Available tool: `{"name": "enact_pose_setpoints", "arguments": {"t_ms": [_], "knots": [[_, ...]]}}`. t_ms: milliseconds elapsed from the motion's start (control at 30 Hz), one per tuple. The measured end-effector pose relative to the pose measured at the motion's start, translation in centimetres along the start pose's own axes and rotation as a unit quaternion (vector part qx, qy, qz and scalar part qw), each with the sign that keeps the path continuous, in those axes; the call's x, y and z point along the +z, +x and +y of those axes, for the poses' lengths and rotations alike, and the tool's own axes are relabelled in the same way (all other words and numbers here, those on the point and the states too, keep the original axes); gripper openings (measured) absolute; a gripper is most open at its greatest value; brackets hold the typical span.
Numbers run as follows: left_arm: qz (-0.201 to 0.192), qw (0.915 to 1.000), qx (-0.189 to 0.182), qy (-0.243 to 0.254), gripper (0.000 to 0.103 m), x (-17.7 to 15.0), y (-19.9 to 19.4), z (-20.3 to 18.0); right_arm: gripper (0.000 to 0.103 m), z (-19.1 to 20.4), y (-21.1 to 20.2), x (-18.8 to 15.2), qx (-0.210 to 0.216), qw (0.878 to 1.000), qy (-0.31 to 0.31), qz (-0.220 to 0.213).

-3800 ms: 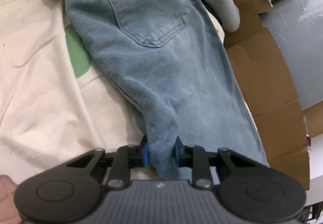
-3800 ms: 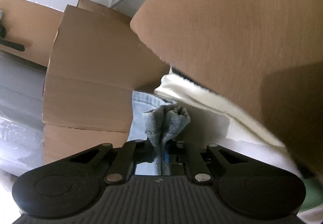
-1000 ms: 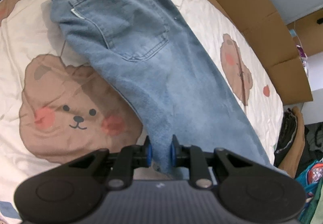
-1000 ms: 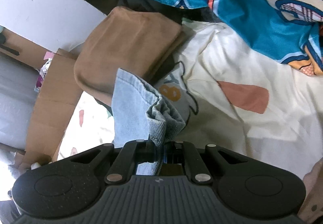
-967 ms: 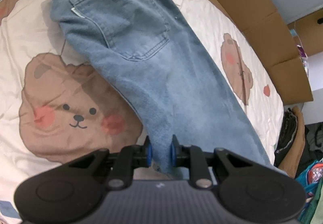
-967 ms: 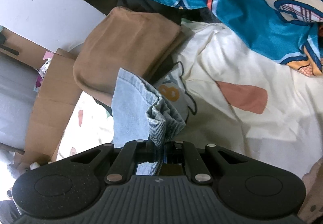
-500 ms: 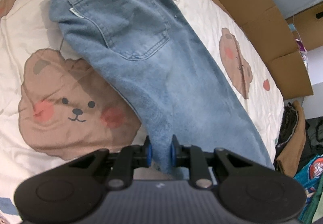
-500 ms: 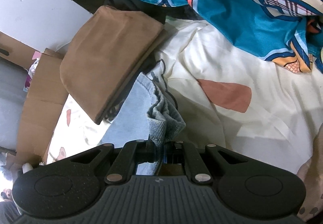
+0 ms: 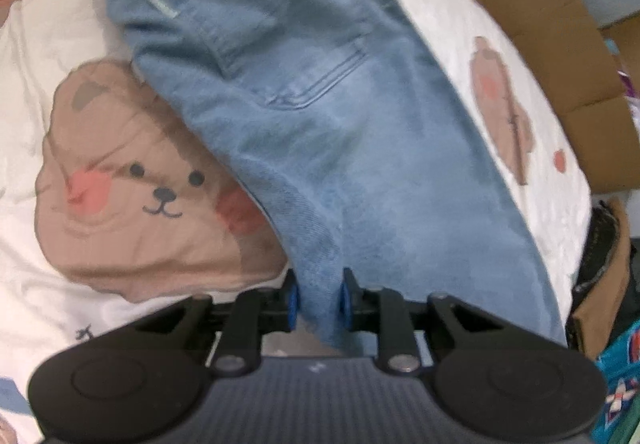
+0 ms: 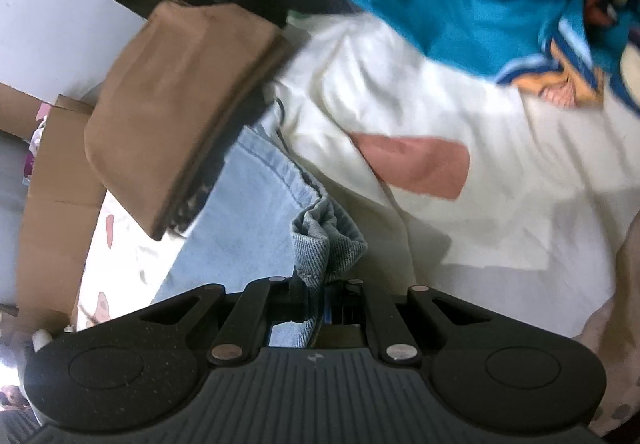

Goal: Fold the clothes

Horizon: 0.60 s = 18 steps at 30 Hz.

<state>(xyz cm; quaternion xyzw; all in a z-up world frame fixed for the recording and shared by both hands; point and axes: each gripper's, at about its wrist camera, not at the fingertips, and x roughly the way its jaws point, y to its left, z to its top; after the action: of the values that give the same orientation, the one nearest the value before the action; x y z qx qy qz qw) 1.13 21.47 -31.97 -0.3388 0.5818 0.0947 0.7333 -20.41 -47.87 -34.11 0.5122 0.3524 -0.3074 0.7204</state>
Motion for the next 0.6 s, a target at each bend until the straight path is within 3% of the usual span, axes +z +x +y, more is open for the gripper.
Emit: {"name": "enact_pose_setpoints", "arguments": {"t_ms": [100, 133, 200, 333, 400, 600], "knots": [[-0.008, 0.9999, -0.002, 0.011, 0.027, 0.2, -0.5, -0.6, 0.025, 0.4, -0.3, 0.2, -0.020, 1.000, -0.017, -0.004], [-0.011, 0.9998, 0.002, 0.017, 0.027, 0.5, -0.7, -0.9, 0.040, 0.5, -0.5, 0.3, -0.026, 0.999, -0.021, -0.007], [-0.026, 0.9993, 0.014, 0.023, 0.027, 1.0, -1.6, -1.1, 0.051, 0.7, -1.0, 0.6, -0.042, 0.999, -0.028, -0.017], [-0.078, 0.9951, 0.024, 0.057, 0.032, 2.9, -3.7, -1.7, 0.051, 0.5, -1.7, 1.4, -0.059, 0.997, -0.041, -0.029], [-0.097, 0.9918, 0.030, 0.077, 0.043, 4.1, -4.2, -2.2, 0.051, 1.2, -2.0, 1.5, -0.056, 0.995, -0.071, -0.033], [-0.137, 0.9841, 0.052, 0.100, 0.043, 7.7, -4.7, -2.8, 0.052, 4.1, -1.3, 1.4, -0.043, 0.987, -0.150, -0.023]]}}
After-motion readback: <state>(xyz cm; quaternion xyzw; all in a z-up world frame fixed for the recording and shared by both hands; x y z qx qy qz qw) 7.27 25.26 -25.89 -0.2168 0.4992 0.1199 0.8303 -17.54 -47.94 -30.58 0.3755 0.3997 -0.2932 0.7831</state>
